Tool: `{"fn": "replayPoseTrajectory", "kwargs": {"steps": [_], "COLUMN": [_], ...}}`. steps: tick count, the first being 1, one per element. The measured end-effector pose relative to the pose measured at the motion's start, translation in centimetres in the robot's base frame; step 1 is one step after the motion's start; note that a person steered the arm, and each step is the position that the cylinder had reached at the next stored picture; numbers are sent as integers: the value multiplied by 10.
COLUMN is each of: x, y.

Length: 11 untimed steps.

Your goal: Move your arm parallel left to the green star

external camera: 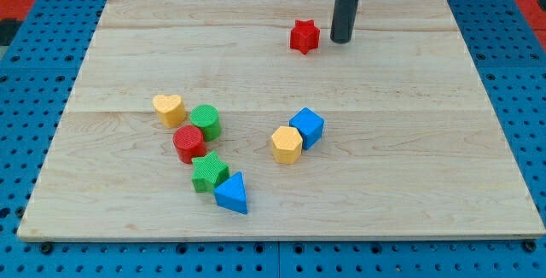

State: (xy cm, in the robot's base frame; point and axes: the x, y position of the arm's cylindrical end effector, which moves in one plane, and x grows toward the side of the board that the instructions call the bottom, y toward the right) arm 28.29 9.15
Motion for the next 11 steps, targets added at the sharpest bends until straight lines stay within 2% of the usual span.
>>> {"fn": "replayPoseTrajectory", "kwargs": {"steps": [1,2,3,4,5,6,7,8,10,11], "x": [-1,35,69,45,57,75,132,159,152,159], "y": [-101,-187,-221,-231,-264,-326,-396,-396,-319,-311]}}
